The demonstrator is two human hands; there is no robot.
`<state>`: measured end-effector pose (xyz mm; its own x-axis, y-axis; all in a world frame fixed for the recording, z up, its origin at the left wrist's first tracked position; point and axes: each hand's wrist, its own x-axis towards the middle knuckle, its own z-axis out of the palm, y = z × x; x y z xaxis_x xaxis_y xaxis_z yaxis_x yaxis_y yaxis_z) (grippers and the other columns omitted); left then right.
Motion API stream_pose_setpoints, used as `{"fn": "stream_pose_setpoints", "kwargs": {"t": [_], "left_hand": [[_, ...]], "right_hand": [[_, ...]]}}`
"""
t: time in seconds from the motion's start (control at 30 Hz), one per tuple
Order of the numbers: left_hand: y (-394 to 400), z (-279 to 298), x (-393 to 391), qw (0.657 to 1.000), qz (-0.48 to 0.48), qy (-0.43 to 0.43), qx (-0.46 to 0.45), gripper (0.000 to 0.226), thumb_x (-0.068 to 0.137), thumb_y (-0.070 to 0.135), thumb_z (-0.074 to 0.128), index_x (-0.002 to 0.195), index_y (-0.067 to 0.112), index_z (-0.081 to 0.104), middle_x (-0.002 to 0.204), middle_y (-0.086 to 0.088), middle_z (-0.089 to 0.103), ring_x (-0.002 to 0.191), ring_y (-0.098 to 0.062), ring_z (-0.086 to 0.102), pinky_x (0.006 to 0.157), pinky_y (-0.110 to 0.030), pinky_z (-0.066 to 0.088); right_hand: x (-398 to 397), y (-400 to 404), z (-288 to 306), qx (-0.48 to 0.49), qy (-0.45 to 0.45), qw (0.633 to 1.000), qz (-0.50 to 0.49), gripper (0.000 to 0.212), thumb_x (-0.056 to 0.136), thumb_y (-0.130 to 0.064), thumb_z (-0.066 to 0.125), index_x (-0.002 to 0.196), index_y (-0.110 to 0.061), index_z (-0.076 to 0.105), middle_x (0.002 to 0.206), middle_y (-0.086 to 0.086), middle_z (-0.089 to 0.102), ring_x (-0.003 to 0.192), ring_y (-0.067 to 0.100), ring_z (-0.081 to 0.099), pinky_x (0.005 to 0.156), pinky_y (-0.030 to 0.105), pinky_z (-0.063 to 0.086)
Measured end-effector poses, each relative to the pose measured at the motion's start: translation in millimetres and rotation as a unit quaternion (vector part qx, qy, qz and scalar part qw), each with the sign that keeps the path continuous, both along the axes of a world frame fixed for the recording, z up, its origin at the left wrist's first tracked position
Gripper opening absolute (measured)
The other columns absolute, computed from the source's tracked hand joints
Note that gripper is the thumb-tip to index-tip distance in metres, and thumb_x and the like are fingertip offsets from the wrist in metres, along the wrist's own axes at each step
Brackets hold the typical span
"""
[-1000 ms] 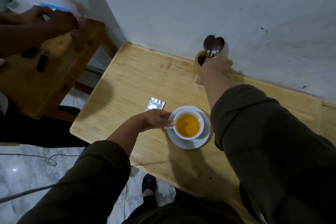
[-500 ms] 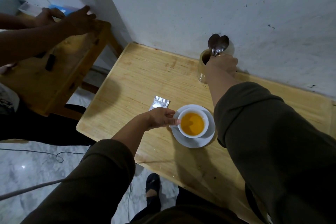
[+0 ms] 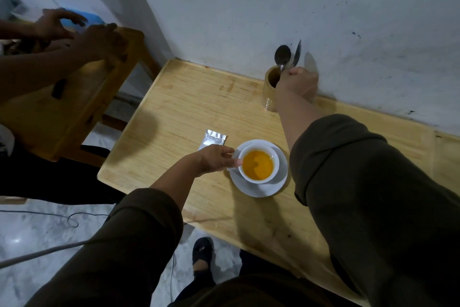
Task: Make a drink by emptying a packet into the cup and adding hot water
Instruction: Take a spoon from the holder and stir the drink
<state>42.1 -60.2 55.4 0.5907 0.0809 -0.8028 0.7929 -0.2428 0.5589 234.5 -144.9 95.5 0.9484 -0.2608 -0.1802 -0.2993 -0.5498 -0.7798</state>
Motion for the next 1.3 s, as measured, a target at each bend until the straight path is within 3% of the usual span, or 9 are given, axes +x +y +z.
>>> {"fn": "stream_pose_setpoints", "kwargs": {"t": [0.2,0.37,0.57,0.7,0.87,0.97,1.07,1.17,1.3], "left_hand": [[-0.7,2.9,-4.8,0.999,-0.017,-0.019,0.045,0.077,0.083,0.04,0.067,0.146,0.008,0.037,0.145,-0.013,0.049,0.131,-0.027,0.048,0.111,-0.044,0.041],[-7.1,10.8,-8.4,0.99,-0.07,-0.058,0.106,0.06,0.089,0.041,0.059,0.136,0.005,0.05,0.137,-0.016,0.055,0.124,-0.03,0.053,0.106,-0.044,0.045],[-12.4,22.0,-14.2,0.97,-0.154,-0.076,0.171,0.052,0.097,0.039,0.044,0.119,-0.006,0.059,0.126,-0.025,0.06,0.119,-0.036,0.056,0.1,-0.039,0.044],[-6.6,19.5,-17.7,0.966,-0.166,-0.103,0.17,0.043,0.096,0.034,0.049,0.117,0.0,0.062,0.125,-0.02,0.063,0.118,-0.034,0.058,0.085,-0.034,0.044],[-1.5,16.6,-25.0,0.957,-0.2,-0.131,0.166,0.05,0.095,0.037,0.05,0.134,0.007,0.052,0.139,-0.013,0.054,0.126,-0.029,0.051,0.1,-0.034,0.043],[0.2,13.1,-27.0,0.957,-0.192,-0.146,0.162,0.05,0.094,0.039,0.05,0.134,0.008,0.052,0.135,-0.013,0.057,0.121,-0.03,0.055,0.095,-0.034,0.046],[-0.5,11.1,-31.1,0.96,-0.169,-0.157,0.162,0.044,0.095,0.035,0.05,0.132,0.01,0.054,0.132,-0.013,0.059,0.119,-0.03,0.056,0.092,-0.034,0.048],[-0.5,10.1,-32.4,0.957,-0.158,-0.169,0.175,0.042,0.094,0.036,0.051,0.127,0.011,0.058,0.127,-0.013,0.063,0.117,-0.03,0.058,0.093,-0.032,0.048],[2.7,8.5,-30.7,0.952,-0.163,-0.169,0.195,0.042,0.091,0.04,0.055,0.122,0.014,0.063,0.125,-0.009,0.066,0.117,-0.027,0.059,0.088,-0.026,0.044]], "right_hand": [[-8.6,-7.7,34.4,0.064,-0.078,0.995,0.018,0.02,0.093,-0.026,0.055,0.101,-0.011,0.066,0.111,0.004,0.056,0.085,0.015,0.059,0.081,0.022,0.054],[-33.6,-14.6,68.1,0.108,-0.097,0.989,0.003,0.014,0.097,-0.018,0.046,0.098,-0.007,0.056,0.089,0.004,0.059,0.088,0.019,0.064,0.071,0.021,0.049],[-89.6,-29.4,68.3,0.091,-0.006,0.995,-0.043,0.025,0.097,-0.015,0.043,0.114,-0.002,0.055,0.118,0.014,0.064,0.109,0.028,0.06,0.072,0.024,0.039],[-133.2,-38.8,48.2,0.065,0.05,0.995,-0.057,0.024,0.091,-0.012,0.049,0.107,0.0,0.062,0.11,0.016,0.067,0.104,0.033,0.064,0.07,0.031,0.046],[-183.6,-44.0,36.0,0.126,0.052,0.988,-0.076,0.023,0.079,-0.008,0.056,0.071,-0.028,0.049,0.094,0.013,0.072,0.088,0.033,0.068,0.079,0.045,0.058],[-203.3,-47.0,35.7,0.145,0.048,0.987,-0.059,0.03,0.083,-0.015,0.055,0.055,-0.024,0.059,0.073,0.006,0.07,0.073,0.024,0.064,0.081,0.042,0.056],[-217.7,-50.2,35.3,0.17,0.044,0.984,-0.028,0.03,0.084,-0.013,0.052,0.059,-0.022,0.065,0.066,0.002,0.07,0.064,0.016,0.064,0.081,0.042,0.055],[-229.7,-54.0,35.4,0.132,0.03,0.99,0.03,0.016,0.081,-0.013,0.061,0.07,-0.025,0.066,0.083,0.008,0.075,0.08,0.022,0.07,0.083,0.042,0.055],[-236.1,-57.6,32.5,0.026,-0.042,0.994,0.093,0.019,0.086,-0.024,0.062,0.086,-0.007,0.069,0.084,0.007,0.075,0.071,0.014,0.063,0.068,0.021,0.048]]}}
